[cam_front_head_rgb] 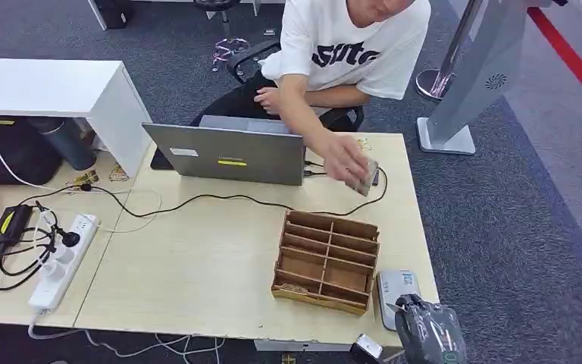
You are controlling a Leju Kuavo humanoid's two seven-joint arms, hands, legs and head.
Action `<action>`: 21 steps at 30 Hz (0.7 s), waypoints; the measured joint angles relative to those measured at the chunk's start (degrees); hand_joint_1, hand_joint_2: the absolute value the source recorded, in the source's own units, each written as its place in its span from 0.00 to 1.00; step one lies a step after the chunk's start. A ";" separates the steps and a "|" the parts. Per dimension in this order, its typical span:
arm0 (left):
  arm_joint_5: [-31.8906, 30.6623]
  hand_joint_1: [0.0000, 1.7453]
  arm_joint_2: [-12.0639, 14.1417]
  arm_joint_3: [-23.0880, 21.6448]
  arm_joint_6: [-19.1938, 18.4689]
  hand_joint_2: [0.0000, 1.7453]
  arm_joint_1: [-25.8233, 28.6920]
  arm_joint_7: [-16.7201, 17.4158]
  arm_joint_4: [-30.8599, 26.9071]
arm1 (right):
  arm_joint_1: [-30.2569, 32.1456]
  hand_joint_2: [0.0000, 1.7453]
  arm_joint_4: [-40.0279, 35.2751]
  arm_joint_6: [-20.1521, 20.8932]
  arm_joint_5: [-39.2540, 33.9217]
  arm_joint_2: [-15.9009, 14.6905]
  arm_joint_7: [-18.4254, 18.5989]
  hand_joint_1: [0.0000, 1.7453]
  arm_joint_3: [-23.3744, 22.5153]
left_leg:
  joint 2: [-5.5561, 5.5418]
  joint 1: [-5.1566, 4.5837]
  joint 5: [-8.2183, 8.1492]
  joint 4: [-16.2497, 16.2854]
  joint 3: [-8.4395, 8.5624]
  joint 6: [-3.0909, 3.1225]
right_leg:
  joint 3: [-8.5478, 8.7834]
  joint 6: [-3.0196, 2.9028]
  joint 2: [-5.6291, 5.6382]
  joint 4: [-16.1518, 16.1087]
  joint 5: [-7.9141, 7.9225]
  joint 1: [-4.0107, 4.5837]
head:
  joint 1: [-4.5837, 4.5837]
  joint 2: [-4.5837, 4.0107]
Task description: Pass the card to the sensor for recognition and then transmit it.
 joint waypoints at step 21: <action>0.20 0.00 -0.02 0.00 0.13 1.00 -0.14 0.24 0.00 | -0.90 1.00 0.95 -3.45 3.10 -0.39 2.14 1.00 1.14 | 0.01 0.00 0.00 0.00 0.00 0.00 | 0.07 0.00 0.00 0.00 0.00 0.00 | 0.02 0.00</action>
